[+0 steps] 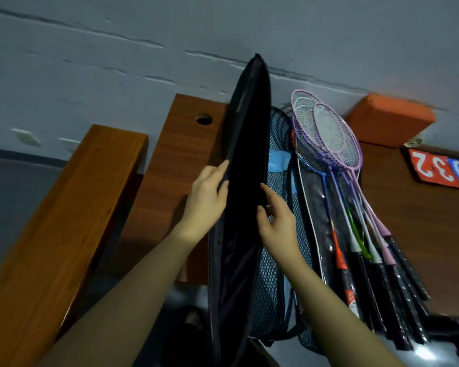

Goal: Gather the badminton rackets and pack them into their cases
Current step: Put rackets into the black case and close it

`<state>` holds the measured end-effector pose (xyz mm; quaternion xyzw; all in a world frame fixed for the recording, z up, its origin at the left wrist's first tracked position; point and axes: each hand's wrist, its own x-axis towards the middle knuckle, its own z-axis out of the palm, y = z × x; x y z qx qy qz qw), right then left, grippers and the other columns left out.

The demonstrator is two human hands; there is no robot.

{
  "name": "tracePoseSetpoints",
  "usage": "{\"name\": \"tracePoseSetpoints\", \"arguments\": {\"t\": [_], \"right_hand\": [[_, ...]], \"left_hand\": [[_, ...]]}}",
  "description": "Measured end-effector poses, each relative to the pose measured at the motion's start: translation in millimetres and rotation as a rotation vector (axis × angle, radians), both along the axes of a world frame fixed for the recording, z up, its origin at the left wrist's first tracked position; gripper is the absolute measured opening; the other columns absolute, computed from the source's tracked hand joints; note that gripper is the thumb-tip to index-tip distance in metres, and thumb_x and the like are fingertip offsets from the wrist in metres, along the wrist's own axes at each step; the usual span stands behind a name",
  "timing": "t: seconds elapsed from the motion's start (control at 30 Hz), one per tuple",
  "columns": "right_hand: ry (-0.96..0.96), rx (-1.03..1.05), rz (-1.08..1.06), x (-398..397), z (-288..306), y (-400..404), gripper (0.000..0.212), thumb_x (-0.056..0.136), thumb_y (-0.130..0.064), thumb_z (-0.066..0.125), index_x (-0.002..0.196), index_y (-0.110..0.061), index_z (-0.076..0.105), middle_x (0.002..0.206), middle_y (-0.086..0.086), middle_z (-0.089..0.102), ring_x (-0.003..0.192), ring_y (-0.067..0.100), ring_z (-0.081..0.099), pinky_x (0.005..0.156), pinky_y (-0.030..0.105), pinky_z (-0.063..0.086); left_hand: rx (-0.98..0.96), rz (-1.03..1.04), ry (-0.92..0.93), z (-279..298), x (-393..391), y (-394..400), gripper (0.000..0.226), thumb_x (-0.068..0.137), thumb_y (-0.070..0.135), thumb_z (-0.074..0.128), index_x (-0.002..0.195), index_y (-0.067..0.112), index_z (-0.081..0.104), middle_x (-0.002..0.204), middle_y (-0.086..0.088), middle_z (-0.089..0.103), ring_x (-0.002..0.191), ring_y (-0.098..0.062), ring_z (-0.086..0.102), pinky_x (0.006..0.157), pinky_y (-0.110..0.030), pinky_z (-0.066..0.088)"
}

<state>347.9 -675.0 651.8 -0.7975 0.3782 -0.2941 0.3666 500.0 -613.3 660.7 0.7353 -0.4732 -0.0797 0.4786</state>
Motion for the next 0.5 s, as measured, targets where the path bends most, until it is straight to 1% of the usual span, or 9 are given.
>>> {"name": "tracePoseSetpoints", "arguments": {"t": [0.07, 0.1, 0.17, 0.23, 0.3, 0.37, 0.4, 0.43, 0.5], "right_hand": [[0.011, 0.02, -0.027, -3.9, -0.4, -6.0, 0.047, 0.089, -0.002, 0.051, 0.134, -0.017, 0.047, 0.116, -0.004, 0.054, 0.103, 0.007, 0.053, 0.092, 0.032, 0.047], [0.025, 0.037, -0.028, -5.1, -1.4, -8.8, 0.048, 0.089, -0.004, 0.052, 0.134, -0.018, 0.046, 0.116, -0.004, 0.054, 0.102, 0.007, 0.053, 0.092, 0.031, 0.047], [0.032, 0.115, -0.045, -4.6, -5.3, -14.8, 0.049, 0.089, -0.007, 0.056, 0.134, -0.022, 0.047, 0.119, 0.0, 0.057, 0.102, 0.014, 0.057, 0.091, 0.033, 0.049], [0.013, 0.197, -0.061, -0.5, -7.5, -23.5, 0.05, 0.087, -0.01, 0.059, 0.133, -0.024, 0.048, 0.118, 0.002, 0.06, 0.103, 0.018, 0.06, 0.091, 0.04, 0.05], [-0.014, 0.241, -0.053, 3.0, -7.5, -33.8, 0.049, 0.086, -0.01, 0.061, 0.132, -0.023, 0.049, 0.119, 0.001, 0.061, 0.105, 0.017, 0.061, 0.093, 0.041, 0.049], [-0.055, 0.261, -0.049, 2.2, -5.6, -42.6, 0.047, 0.087, -0.008, 0.06, 0.131, -0.02, 0.051, 0.121, 0.0, 0.061, 0.107, 0.013, 0.06, 0.095, 0.035, 0.049], [-0.075, 0.246, -0.044, -0.5, -3.8, -46.3, 0.046, 0.088, -0.006, 0.059, 0.131, -0.018, 0.052, 0.122, -0.002, 0.06, 0.108, 0.012, 0.059, 0.095, 0.029, 0.048], [-0.095, 0.201, -0.032, -4.6, -1.3, -49.3, 0.044, 0.089, -0.005, 0.058, 0.131, -0.017, 0.052, 0.12, -0.003, 0.059, 0.107, 0.011, 0.058, 0.092, 0.022, 0.047], [-0.124, 0.06, 0.009, -14.6, 4.3, -56.1, 0.042, 0.09, -0.005, 0.056, 0.131, -0.012, 0.05, 0.11, -0.005, 0.057, 0.099, 0.008, 0.056, 0.082, 0.011, 0.044]], "left_hand": [[-0.047, -0.001, -0.017, -2.5, -3.2, 2.5, 0.044, 0.09, 0.004, 0.052, 0.134, 0.006, 0.045, 0.107, -0.007, 0.056, 0.089, -0.01, 0.053, 0.076, -0.017, 0.042], [-0.062, 0.004, -0.01, -3.7, -5.2, 3.2, 0.044, 0.09, 0.004, 0.052, 0.134, 0.007, 0.045, 0.108, -0.007, 0.057, 0.089, -0.01, 0.054, 0.075, -0.018, 0.044], [-0.091, 0.016, 0.013, -4.8, -10.4, 3.7, 0.043, 0.09, 0.005, 0.054, 0.132, 0.007, 0.047, 0.108, -0.005, 0.057, 0.093, -0.011, 0.056, 0.075, -0.023, 0.048], [-0.115, 0.03, 0.021, -4.6, -16.4, 3.2, 0.041, 0.089, 0.006, 0.054, 0.13, 0.006, 0.05, 0.108, -0.005, 0.058, 0.096, -0.011, 0.058, 0.075, -0.026, 0.052], [-0.131, 0.037, 0.03, -3.5, -21.7, 1.3, 0.04, 0.089, 0.008, 0.054, 0.129, 0.005, 0.051, 0.108, -0.005, 0.059, 0.094, -0.01, 0.059, 0.073, -0.021, 0.051], [-0.139, 0.052, 0.025, 0.7, -26.3, -2.0, 0.039, 0.089, 0.006, 0.054, 0.128, 0.003, 0.051, 0.104, -0.003, 0.058, 0.083, 0.001, 0.054, 0.067, -0.007, 0.042], [-0.142, 0.059, 0.026, 3.7, -28.7, -4.9, 0.039, 0.089, 0.005, 0.055, 0.128, 0.002, 0.051, 0.102, -0.002, 0.057, 0.077, 0.004, 0.051, 0.064, -0.003, 0.038], [-0.147, 0.06, 0.027, 6.3, -31.1, -8.2, 0.04, 0.089, 0.005, 0.055, 0.128, 0.002, 0.051, 0.101, -0.001, 0.057, 0.073, 0.006, 0.05, 0.061, -0.003, 0.036], [-0.15, 0.067, 0.017, 9.2, -38.2, -16.6, 0.04, 0.089, 0.006, 0.055, 0.128, 0.002, 0.051, 0.099, 0.002, 0.055, 0.07, 0.005, 0.049, 0.059, -0.005, 0.036]]}}
